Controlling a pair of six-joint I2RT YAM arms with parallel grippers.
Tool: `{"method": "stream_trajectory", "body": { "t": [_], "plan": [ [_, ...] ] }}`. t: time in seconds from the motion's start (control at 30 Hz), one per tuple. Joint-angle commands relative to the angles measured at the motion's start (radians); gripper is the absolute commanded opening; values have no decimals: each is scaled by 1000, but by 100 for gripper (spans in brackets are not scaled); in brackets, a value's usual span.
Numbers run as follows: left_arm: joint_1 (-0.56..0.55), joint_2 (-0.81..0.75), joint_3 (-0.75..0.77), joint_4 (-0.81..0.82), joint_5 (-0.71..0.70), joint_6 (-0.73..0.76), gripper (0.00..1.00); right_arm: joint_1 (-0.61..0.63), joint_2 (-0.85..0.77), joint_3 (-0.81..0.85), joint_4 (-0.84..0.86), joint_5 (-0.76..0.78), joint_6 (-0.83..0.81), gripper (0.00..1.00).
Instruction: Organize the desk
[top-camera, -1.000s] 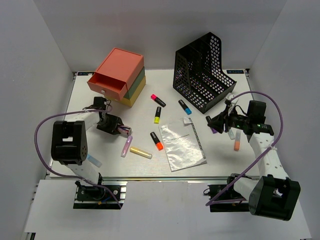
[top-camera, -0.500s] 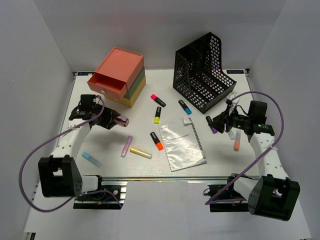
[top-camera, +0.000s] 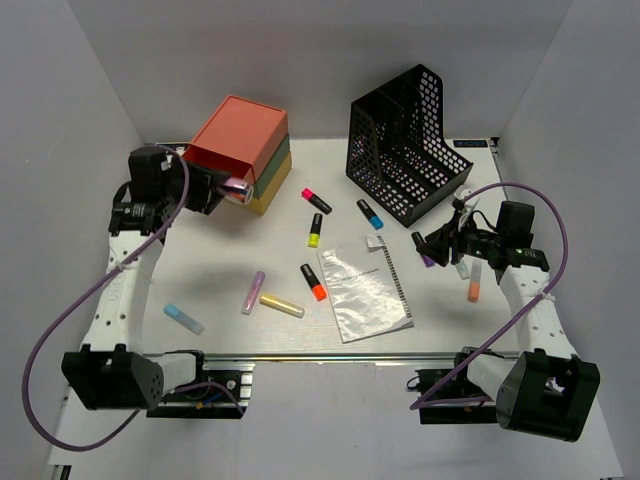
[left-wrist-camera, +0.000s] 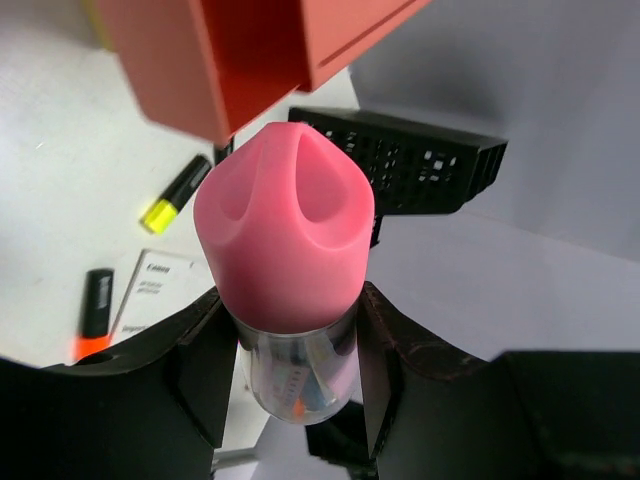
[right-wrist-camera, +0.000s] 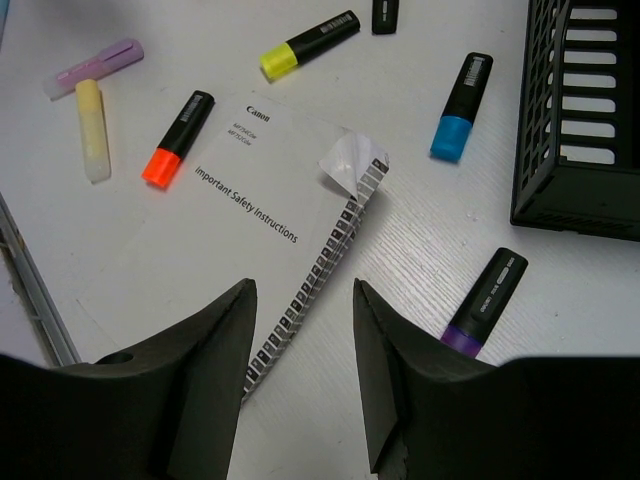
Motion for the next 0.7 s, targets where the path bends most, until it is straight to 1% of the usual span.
{"method": "stream_trajectory", "body": {
  "t": [0.0, 0.07, 0.1, 0.17, 0.4, 0.67],
  "plan": [
    [4, 93, 106, 19, -44, -23, 0, -9, 1, -9, 14, -23, -10, 49],
    [4, 142, 191, -4, -58, -19, 0, -7, 0, -9, 15, -23, -9, 49],
    [4, 167, 219, -18, -85, -19, 0, -7, 1, -9, 15, -24, -10, 49],
    [4, 224, 273, -29, -95, -15, 0, -7, 1, -9, 17, -26, -9, 49],
    [13, 321, 350, -24, -118, -12, 0, -6, 4, -6, 9, -30, -13, 49],
    [42, 394, 391, -29, -127, -20, 0, -10, 6, -6, 7, -29, -19, 49]
  ]
}}
